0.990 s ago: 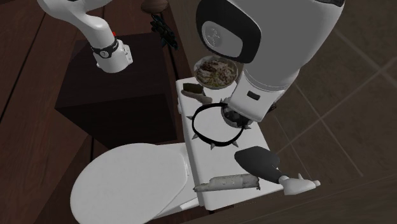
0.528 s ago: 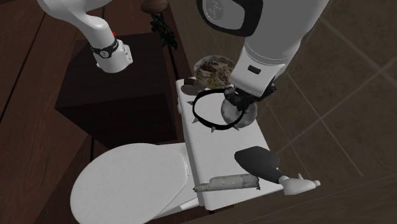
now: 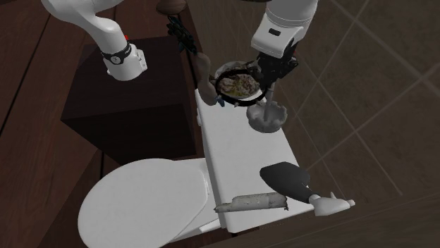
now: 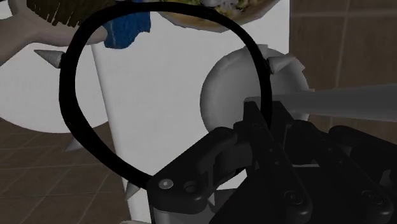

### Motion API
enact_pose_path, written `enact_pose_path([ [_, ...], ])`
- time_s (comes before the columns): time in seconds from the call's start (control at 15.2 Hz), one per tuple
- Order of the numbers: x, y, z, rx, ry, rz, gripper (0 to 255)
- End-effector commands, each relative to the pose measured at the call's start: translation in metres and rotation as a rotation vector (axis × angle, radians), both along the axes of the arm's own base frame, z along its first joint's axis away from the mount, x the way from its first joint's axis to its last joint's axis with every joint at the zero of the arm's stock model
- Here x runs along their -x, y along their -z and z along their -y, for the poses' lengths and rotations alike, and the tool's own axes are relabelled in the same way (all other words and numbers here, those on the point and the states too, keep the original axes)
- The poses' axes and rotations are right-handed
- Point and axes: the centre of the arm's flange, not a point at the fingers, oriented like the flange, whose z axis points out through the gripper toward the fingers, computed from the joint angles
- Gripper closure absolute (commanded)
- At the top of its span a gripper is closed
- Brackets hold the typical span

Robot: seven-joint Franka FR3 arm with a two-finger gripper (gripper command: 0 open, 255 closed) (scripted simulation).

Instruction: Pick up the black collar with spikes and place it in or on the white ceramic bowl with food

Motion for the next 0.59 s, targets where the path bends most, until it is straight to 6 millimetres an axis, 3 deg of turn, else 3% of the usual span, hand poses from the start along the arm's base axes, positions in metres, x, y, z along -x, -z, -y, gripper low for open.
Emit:
enact_pose_path([
  [0.0, 0.024, 0.002, -0.008, 0.000, 0.001, 0.001, 255],
  [0.53, 0.127, -0.001, -0.033, 0.000, 0.001, 0.001, 255],
])
